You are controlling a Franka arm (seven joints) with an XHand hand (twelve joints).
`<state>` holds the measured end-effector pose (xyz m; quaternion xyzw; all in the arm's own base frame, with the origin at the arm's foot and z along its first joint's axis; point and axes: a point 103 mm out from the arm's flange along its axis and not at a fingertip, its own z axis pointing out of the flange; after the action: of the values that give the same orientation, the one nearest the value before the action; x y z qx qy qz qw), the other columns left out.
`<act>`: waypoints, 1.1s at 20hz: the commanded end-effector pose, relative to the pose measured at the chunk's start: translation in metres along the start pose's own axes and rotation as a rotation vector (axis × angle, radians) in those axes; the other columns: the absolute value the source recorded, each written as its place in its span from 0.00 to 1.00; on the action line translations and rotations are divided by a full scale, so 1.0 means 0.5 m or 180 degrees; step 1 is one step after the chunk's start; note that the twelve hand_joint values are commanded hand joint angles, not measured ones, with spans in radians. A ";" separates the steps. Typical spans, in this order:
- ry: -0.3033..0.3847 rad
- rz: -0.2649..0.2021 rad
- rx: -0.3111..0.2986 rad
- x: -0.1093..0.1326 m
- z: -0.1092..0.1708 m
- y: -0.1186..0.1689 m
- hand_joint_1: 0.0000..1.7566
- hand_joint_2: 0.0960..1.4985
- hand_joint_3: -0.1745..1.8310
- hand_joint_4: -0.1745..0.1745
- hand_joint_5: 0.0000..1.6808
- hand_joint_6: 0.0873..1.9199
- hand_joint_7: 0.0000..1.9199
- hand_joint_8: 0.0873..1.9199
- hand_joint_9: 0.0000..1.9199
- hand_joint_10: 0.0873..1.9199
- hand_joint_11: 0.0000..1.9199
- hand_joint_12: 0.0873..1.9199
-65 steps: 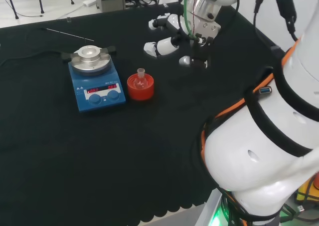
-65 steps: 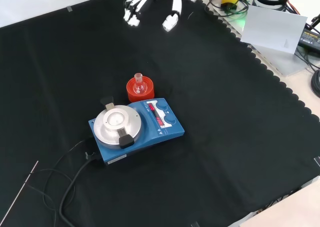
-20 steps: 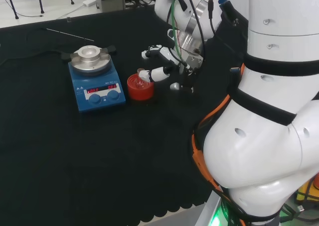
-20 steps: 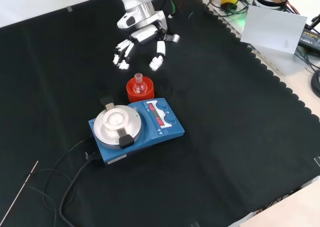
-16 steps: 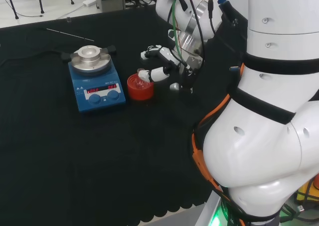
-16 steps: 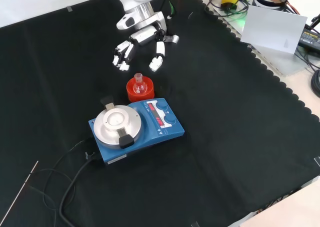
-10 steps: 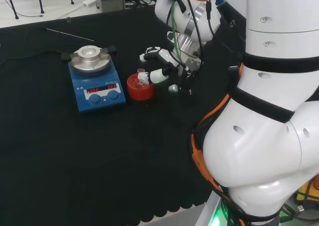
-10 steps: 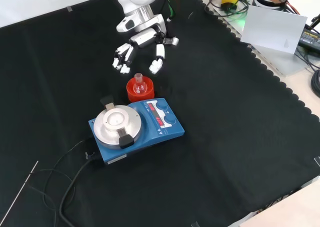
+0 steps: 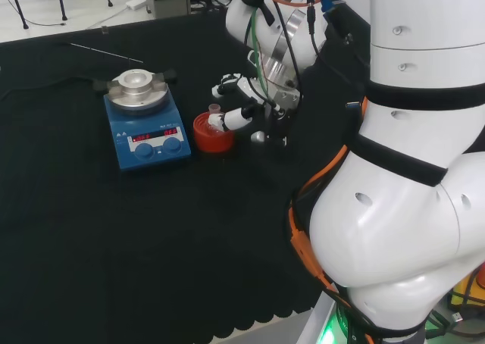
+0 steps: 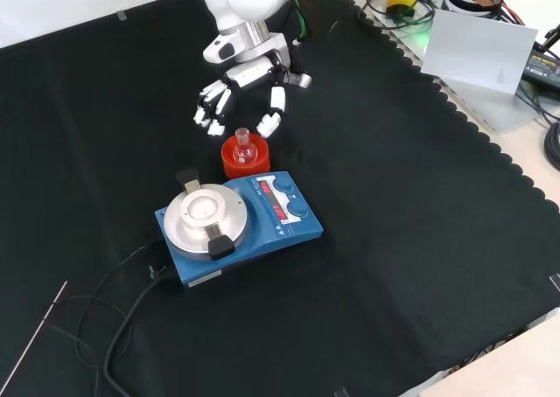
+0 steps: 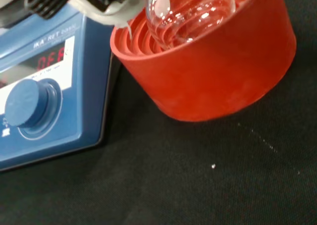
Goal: Pick up the round-bottom flask.
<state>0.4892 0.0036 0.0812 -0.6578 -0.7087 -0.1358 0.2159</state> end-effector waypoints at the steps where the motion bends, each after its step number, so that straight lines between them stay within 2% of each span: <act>1: 0.0038 -0.0013 -0.0032 -0.012 0.011 0.003 0.53 0.36 0.39 0.58 0.37 0.00 0.06 0.21 0.12 0.32 0.00 0.55; 10: 0.0195 -0.0126 -0.0073 -0.011 0.029 0.007 0.52 0.37 0.39 0.60 0.43 0.02 0.07 0.21 0.13 0.31 0.00 0.57; 12: 0.0304 -0.0115 -0.0109 -0.010 0.025 0.009 0.52 0.37 0.39 0.60 0.44 0.03 0.07 0.21 0.14 0.31 0.00 0.57; 14: 0.0344 -0.0121 -0.0131 -0.009 0.024 0.009 0.52 0.38 0.39 0.60 0.44 0.07 0.08 0.21 0.14 0.30 0.00 0.57; 17: 0.0370 -0.0120 -0.0169 -0.009 0.025 0.010 0.52 0.38 0.39 0.61 0.40 0.18 0.08 0.20 0.15 0.30 0.00 0.58; 18: 0.0184 0.0012 -0.0188 -0.013 0.024 0.012 0.52 0.38 0.39 0.61 0.39 0.21 0.08 0.20 0.15 0.30 0.00 0.58; 19: 0.0137 0.0047 -0.0198 -0.010 0.026 0.014 0.52 0.39 0.39 0.61 0.38 0.23 0.09 0.20 0.15 0.30 0.00 0.58; 20: 0.0224 -0.0038 -0.0200 -0.004 0.027 0.015 0.51 0.39 0.39 0.61 0.37 0.25 0.09 0.20 0.15 0.30 0.00 0.58; 22: 0.0314 -0.0106 -0.0195 0.004 0.028 0.017 0.51 0.39 0.39 0.60 0.37 0.27 0.09 0.20 0.15 0.30 0.00 0.58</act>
<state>0.4942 0.0046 0.0681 -0.6438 -0.7048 -0.1916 0.2280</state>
